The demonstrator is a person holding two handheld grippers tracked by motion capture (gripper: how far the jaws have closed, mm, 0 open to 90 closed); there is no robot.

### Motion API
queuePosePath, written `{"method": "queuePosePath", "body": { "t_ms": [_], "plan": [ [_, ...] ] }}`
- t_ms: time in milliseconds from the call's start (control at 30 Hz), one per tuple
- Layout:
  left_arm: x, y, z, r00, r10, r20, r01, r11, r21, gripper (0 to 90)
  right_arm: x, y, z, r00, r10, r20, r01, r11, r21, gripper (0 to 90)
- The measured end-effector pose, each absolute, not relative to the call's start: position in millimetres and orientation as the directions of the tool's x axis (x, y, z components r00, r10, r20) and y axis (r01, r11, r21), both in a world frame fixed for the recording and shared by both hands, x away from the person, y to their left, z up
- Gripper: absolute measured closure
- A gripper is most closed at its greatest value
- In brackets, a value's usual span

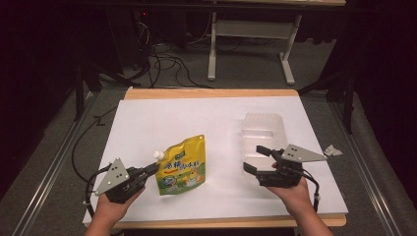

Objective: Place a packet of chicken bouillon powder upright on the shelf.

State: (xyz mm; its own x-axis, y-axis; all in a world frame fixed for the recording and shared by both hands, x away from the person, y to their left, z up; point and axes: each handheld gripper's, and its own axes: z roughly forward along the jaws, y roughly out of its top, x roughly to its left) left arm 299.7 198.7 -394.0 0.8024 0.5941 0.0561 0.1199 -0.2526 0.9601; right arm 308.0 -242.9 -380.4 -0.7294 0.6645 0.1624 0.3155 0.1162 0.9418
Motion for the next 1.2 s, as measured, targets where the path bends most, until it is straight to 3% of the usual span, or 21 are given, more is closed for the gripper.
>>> {"method": "queuePosePath", "body": {
  "t_ms": [500,833,1100,1200],
  "plan": [
    [300,201,-396,0.810,0.585,0.051,0.117,-0.246,0.962,90.0,344,-150,-380,-0.798,0.567,0.205,0.370,0.193,0.909,15.1],
    [299,201,-396,0.821,0.568,0.047,0.109,-0.237,0.965,90.0,365,-114,-390,-0.810,0.529,0.254,0.426,0.232,0.875,11.7],
    [299,201,-397,0.827,0.561,0.041,0.108,-0.229,0.967,90.0,367,-105,-394,-0.835,0.478,0.274,0.426,0.243,0.872,17.6],
    [299,202,-397,0.826,0.563,0.039,0.110,-0.228,0.967,90.0,365,-105,-393,-0.842,0.473,0.258,0.407,0.244,0.880,25.9]
  ]
}}
